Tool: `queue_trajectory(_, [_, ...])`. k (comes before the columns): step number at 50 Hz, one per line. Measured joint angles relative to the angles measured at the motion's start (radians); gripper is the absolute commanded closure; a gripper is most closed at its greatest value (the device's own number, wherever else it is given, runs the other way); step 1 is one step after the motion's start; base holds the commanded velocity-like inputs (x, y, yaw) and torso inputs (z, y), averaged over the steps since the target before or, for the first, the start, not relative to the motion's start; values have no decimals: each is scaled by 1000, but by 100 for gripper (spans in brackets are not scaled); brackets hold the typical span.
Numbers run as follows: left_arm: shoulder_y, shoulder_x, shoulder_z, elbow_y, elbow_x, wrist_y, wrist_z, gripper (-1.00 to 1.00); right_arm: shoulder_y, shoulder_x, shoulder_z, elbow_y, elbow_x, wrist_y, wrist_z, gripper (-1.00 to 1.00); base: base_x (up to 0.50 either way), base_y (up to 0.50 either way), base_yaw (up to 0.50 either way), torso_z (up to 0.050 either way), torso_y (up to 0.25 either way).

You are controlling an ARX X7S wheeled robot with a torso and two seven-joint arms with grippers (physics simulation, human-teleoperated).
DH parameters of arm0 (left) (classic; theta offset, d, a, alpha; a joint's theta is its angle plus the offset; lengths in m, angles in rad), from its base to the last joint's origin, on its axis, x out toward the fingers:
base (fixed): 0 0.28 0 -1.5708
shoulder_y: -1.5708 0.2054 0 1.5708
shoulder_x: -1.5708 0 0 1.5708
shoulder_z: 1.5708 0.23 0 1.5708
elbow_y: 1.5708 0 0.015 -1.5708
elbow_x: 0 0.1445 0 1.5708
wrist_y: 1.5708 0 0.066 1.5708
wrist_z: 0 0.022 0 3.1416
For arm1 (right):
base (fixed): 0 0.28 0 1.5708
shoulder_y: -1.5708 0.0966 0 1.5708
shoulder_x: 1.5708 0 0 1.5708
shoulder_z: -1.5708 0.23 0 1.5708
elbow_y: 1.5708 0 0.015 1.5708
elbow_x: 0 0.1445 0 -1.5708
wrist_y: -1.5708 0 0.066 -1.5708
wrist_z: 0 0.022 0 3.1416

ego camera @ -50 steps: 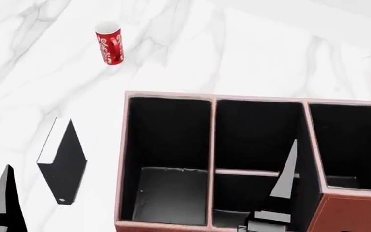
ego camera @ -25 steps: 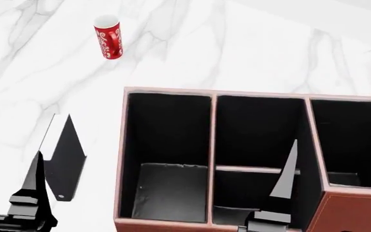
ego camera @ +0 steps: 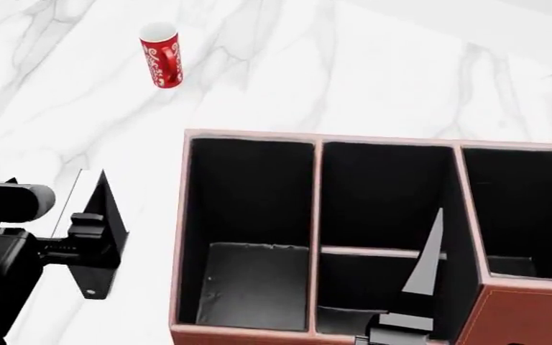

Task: Pick up the book and place it in the left compartment of the caddy.

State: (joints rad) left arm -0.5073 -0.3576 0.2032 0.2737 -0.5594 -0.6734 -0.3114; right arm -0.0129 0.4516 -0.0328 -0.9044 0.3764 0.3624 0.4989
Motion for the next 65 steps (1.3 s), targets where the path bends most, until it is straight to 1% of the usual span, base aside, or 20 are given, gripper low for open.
queue_trajectory(15, [-167,41,57,-293,27,-52,40,-100,4,8,-6,0,1,9,7,-100,0,0,0,0,0])
queue_trajectory(29, [-258,69,96,-522,61,-41,76,-100,5,14,-12,6,1,6,10,-100,0,0,0,0,0])
queue_trajectory(44, [-296,83,99,-670,72,-7,101,-100,10,16,-21,8,0,8,17,-100,0,0,0,0,0])
queue_trajectory(65, [-324,95,91,-799,79,33,111,-100,21,14,-23,11,7,25,39,-100,0,0,0,0,0])
